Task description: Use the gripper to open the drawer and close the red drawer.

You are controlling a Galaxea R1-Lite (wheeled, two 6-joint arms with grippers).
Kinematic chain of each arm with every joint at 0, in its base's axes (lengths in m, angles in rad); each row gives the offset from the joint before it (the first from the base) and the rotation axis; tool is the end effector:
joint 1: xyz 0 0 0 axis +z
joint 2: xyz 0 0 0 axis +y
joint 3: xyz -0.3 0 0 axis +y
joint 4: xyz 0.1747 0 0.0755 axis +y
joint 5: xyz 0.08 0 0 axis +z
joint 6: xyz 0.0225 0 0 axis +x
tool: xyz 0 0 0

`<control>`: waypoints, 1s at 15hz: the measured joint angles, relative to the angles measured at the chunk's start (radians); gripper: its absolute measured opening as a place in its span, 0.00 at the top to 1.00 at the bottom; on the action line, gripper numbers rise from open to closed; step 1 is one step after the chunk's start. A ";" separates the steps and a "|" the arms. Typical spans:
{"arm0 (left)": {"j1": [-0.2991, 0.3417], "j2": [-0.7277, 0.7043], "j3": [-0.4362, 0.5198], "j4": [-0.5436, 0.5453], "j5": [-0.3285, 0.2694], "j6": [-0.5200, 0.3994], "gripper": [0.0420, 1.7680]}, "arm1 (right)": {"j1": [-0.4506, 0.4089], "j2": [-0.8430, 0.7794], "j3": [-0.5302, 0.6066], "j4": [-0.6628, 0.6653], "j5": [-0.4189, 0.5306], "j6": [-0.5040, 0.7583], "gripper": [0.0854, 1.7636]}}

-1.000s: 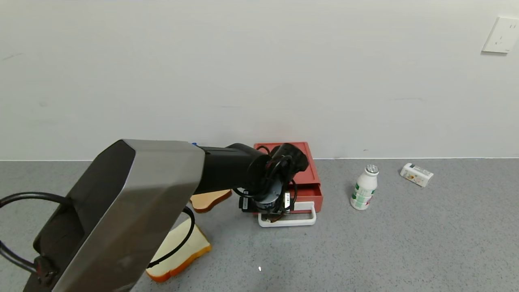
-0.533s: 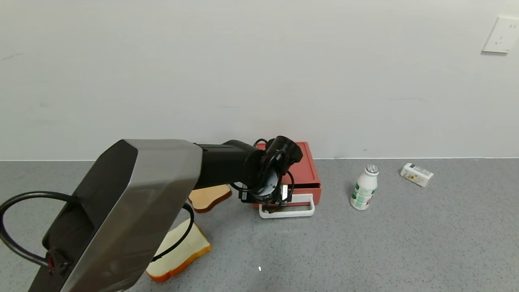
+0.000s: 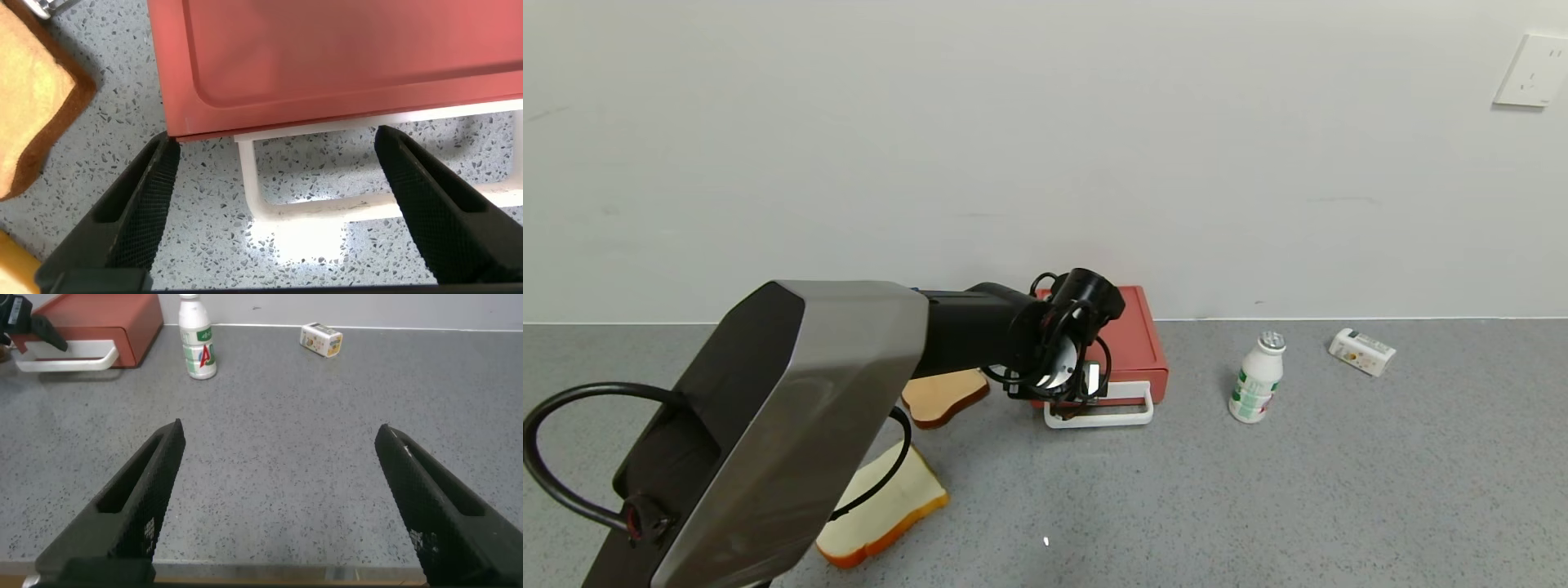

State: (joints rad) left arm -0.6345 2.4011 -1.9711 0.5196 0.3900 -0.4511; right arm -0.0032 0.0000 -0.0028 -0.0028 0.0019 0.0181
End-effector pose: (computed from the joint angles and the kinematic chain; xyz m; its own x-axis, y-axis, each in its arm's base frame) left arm 0.3839 -0.2719 0.1162 0.6589 -0.0129 -0.7521 0.0475 0.9986 0.0245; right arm -0.0230 0.0001 0.0766 1.0000 -0.0013 0.0056 0.0012 0.9998 0.0181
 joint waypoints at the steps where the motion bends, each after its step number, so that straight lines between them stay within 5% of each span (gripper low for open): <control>1: 0.001 0.001 0.000 0.000 0.000 0.000 0.03 | 0.000 0.000 0.000 0.000 0.000 0.000 0.03; 8: -0.007 -0.055 0.016 0.137 -0.010 -0.006 0.03 | 0.000 0.000 0.000 0.000 0.000 0.000 0.03; 15: 0.009 -0.322 0.050 0.265 -0.069 0.050 0.03 | 0.000 0.000 0.000 0.000 -0.001 0.001 0.03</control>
State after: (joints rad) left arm -0.6253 2.0791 -1.9209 0.7847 0.3209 -0.4011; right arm -0.0032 0.0000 -0.0032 -0.0028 0.0013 0.0196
